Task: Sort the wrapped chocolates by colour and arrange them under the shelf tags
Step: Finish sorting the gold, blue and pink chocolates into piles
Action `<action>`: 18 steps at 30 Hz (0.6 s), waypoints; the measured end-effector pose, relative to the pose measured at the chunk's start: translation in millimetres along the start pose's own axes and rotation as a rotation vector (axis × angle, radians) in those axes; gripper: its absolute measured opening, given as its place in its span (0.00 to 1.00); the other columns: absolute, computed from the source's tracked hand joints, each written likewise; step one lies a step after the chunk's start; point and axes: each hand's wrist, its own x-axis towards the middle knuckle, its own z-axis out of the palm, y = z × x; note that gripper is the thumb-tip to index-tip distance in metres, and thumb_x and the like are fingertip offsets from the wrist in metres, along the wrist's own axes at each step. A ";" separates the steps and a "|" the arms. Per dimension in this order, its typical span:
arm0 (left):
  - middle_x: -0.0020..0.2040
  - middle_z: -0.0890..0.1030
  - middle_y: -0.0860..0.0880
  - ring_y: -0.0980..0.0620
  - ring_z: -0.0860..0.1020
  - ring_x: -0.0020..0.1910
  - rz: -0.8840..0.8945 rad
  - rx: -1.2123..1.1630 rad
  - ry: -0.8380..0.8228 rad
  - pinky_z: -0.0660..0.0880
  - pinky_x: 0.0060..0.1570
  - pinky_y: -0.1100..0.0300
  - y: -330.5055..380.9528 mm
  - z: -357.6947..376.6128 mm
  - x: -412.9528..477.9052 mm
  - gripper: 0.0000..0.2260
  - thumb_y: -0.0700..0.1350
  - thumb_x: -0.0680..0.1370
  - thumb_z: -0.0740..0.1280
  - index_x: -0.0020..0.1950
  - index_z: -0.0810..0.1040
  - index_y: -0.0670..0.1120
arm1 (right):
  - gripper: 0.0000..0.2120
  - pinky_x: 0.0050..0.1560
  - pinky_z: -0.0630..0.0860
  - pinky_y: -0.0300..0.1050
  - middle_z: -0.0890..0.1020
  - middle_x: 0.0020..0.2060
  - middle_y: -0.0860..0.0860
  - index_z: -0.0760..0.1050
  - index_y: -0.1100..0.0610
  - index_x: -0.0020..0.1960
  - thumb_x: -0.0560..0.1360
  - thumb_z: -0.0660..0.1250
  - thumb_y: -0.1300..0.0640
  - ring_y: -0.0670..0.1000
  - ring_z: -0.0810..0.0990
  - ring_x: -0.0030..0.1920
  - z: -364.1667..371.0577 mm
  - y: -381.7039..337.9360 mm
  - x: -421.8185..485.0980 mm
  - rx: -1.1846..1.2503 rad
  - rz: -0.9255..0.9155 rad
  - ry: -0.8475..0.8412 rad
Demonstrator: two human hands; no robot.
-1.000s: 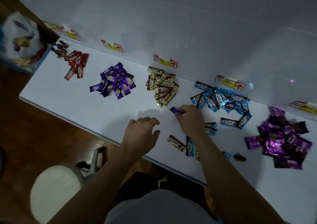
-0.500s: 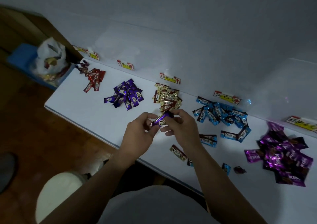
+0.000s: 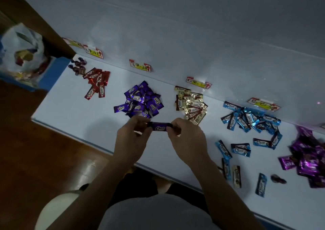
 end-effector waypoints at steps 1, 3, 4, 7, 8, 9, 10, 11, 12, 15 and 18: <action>0.39 0.80 0.58 0.63 0.78 0.40 0.019 -0.004 -0.012 0.72 0.36 0.74 -8.7 -7.5 9.8 0.09 0.40 0.75 0.71 0.51 0.76 0.52 | 0.04 0.35 0.70 0.42 0.79 0.35 0.48 0.78 0.54 0.45 0.76 0.67 0.53 0.50 0.75 0.34 9.6 -8.0 4.6 -0.039 -0.005 0.021; 0.38 0.80 0.58 0.64 0.78 0.38 0.024 -0.022 -0.027 0.72 0.35 0.74 -26.9 -21.2 31.1 0.10 0.41 0.75 0.71 0.51 0.75 0.52 | 0.05 0.37 0.66 0.42 0.79 0.36 0.49 0.77 0.55 0.45 0.77 0.65 0.54 0.52 0.76 0.34 29.9 -27.0 18.8 -0.107 0.059 -0.035; 0.38 0.79 0.59 0.64 0.78 0.37 0.020 -0.028 -0.033 0.72 0.35 0.74 -36.8 -26.8 43.2 0.11 0.41 0.75 0.72 0.52 0.74 0.52 | 0.06 0.38 0.64 0.42 0.79 0.37 0.50 0.77 0.55 0.46 0.78 0.63 0.54 0.53 0.77 0.36 41.8 -35.2 26.8 -0.125 0.112 -0.076; 0.40 0.78 0.59 0.64 0.77 0.38 0.001 -0.024 -0.054 0.70 0.36 0.72 -69.7 -39.9 80.3 0.11 0.41 0.74 0.72 0.51 0.72 0.50 | 0.10 0.39 0.67 0.42 0.82 0.41 0.53 0.78 0.56 0.54 0.77 0.65 0.54 0.56 0.80 0.42 76.1 -55.2 46.5 -0.077 0.217 -0.083; 0.40 0.78 0.57 0.63 0.77 0.39 -0.003 -0.016 -0.068 0.70 0.38 0.70 -80.5 -43.6 91.5 0.10 0.40 0.75 0.71 0.50 0.73 0.49 | 0.14 0.42 0.70 0.43 0.83 0.46 0.54 0.76 0.57 0.60 0.77 0.65 0.53 0.56 0.80 0.47 86.6 -60.3 49.4 -0.088 0.234 -0.104; 0.40 0.78 0.55 0.61 0.77 0.39 -0.007 -0.002 -0.083 0.70 0.39 0.69 -90.0 -47.2 102.3 0.08 0.40 0.75 0.71 0.49 0.73 0.48 | 0.19 0.49 0.72 0.45 0.81 0.51 0.54 0.72 0.58 0.66 0.77 0.64 0.51 0.56 0.79 0.52 95.0 -66.0 51.0 -0.130 0.251 -0.161; 0.40 0.78 0.54 0.58 0.77 0.39 -0.009 0.015 -0.098 0.70 0.40 0.68 -98.6 -50.3 113.2 0.07 0.40 0.75 0.71 0.48 0.74 0.47 | 0.23 0.55 0.70 0.46 0.79 0.56 0.54 0.68 0.58 0.69 0.78 0.62 0.49 0.55 0.77 0.57 102.5 -70.3 52.3 -0.190 0.275 -0.227; 0.40 0.78 0.53 0.56 0.77 0.40 -0.009 0.027 -0.111 0.71 0.40 0.67 -106.7 -52.4 124.7 0.06 0.39 0.75 0.70 0.47 0.74 0.47 | 0.24 0.60 0.68 0.47 0.77 0.59 0.53 0.65 0.57 0.71 0.78 0.61 0.48 0.54 0.75 0.60 108.3 -73.7 54.4 -0.256 0.292 -0.276; 0.40 0.78 0.53 0.55 0.78 0.40 -0.008 0.032 -0.119 0.72 0.40 0.67 -114.2 -53.8 136.9 0.06 0.38 0.75 0.70 0.46 0.75 0.47 | 0.25 0.63 0.66 0.48 0.75 0.62 0.53 0.64 0.56 0.72 0.78 0.60 0.47 0.54 0.73 0.62 114.1 -76.2 56.8 -0.314 0.305 -0.304; 0.43 0.81 0.50 0.51 0.80 0.43 -0.032 0.039 -0.129 0.73 0.40 0.65 -124.2 -51.5 162.7 0.03 0.39 0.77 0.67 0.47 0.76 0.46 | 0.28 0.71 0.59 0.53 0.67 0.71 0.53 0.58 0.53 0.75 0.78 0.59 0.45 0.55 0.65 0.70 124.3 -73.1 55.1 -0.393 0.364 -0.371; 0.49 0.82 0.47 0.47 0.79 0.48 0.026 0.134 -0.202 0.77 0.45 0.55 -125.3 -44.8 177.7 0.06 0.42 0.77 0.67 0.53 0.78 0.45 | 0.32 0.72 0.57 0.59 0.59 0.75 0.54 0.53 0.52 0.76 0.77 0.61 0.44 0.56 0.58 0.74 134.3 -56.8 43.4 -0.448 0.498 -0.446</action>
